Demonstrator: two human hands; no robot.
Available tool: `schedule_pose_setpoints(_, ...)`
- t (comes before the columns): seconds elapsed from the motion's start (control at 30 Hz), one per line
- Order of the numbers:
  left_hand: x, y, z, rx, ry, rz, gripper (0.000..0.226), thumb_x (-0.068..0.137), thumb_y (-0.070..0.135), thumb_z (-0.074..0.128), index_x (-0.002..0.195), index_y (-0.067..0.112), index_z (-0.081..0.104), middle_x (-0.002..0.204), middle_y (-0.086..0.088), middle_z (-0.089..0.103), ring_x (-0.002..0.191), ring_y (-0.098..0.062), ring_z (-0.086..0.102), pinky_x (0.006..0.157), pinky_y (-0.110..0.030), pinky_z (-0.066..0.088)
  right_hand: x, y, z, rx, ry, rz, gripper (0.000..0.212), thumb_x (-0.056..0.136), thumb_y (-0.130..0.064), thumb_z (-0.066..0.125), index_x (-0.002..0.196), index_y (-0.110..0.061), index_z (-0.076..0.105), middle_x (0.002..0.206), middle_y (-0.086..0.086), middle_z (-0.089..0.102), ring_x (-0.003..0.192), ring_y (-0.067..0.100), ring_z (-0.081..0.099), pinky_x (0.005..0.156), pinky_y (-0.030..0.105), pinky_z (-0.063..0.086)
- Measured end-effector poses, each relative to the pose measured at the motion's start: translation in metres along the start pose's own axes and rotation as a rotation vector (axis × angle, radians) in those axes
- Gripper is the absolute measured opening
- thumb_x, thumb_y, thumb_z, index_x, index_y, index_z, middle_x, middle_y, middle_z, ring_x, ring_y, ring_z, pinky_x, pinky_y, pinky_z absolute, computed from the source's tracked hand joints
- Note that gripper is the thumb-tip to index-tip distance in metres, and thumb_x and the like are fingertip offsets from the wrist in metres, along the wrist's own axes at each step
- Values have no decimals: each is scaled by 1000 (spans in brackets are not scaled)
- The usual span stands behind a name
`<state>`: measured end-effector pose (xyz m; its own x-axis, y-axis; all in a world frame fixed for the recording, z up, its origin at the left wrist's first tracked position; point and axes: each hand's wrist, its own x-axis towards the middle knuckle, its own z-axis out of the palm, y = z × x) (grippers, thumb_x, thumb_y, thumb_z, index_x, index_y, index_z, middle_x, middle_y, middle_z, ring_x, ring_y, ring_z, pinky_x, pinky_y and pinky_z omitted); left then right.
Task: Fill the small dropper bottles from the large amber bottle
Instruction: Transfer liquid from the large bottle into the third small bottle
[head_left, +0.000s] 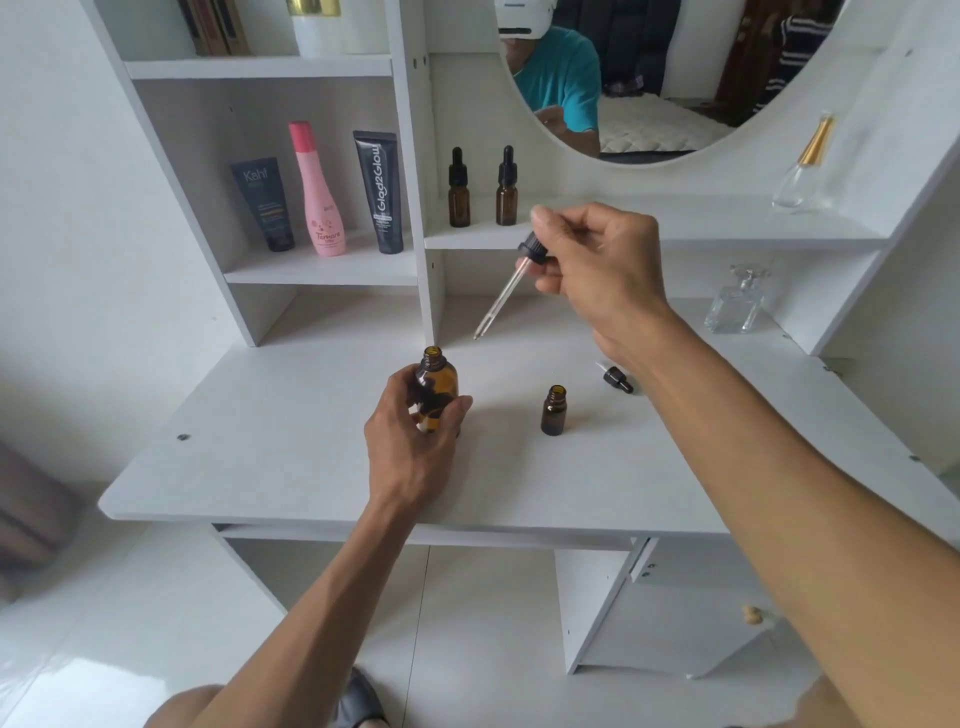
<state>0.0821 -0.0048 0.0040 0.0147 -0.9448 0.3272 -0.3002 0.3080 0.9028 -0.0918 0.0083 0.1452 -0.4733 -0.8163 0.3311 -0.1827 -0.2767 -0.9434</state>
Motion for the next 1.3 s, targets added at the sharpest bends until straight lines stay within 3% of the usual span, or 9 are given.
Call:
schedule_pose_setpoints(0.2, -1, 0, 0, 1, 3, -7, 46, 82, 29, 78, 122, 25, 56, 100, 24, 60, 97, 8, 57, 84, -20, 49, -2, 16, -35, -36, 79, 34, 15, 93, -26, 71, 82, -15, 70, 80, 7, 76, 68, 18, 76, 61, 27, 58)
schedule_pose_setpoints(0.33, -1, 1, 1, 9, -1, -15, 45, 83, 29, 78, 122, 25, 56, 100, 24, 60, 95, 14, 56, 79, -10, 45, -3, 28, -53, -88, 99, 21, 17, 92, -29, 72, 83, -14, 71, 83, 9, 76, 69, 18, 76, 61, 27, 56)
schedule_pose_setpoints(0.63, -2, 3, 1, 15, 5, -13, 49, 83, 29, 78, 126, 21, 55, 103, 18, 61, 101, -3, 60, 85, -17, 48, -7, 39, -62, -191, 110, -16, 18, 90, -29, 73, 78, -17, 70, 80, 8, 74, 66, 16, 76, 61, 28, 57)
schedule_pose_setpoints(1.1, -2, 2, 1, 10, 2, -21, 48, 83, 28, 78, 125, 22, 55, 100, 23, 60, 100, -2, 60, 82, -16, 47, -10, 42, -58, -263, 86, -29, 18, 90, -29, 73, 81, -14, 72, 78, 7, 74, 64, 15, 75, 71, 44, 63)
schedule_pose_setpoints(1.3, -2, 1, 1, 5, 4, -22, 48, 83, 28, 78, 125, 22, 56, 101, 21, 61, 100, 0, 61, 81, -14, 47, -12, 42, -56, -286, 65, -34, 20, 89, -29, 75, 84, -10, 73, 79, 5, 75, 65, 15, 75, 74, 43, 63)
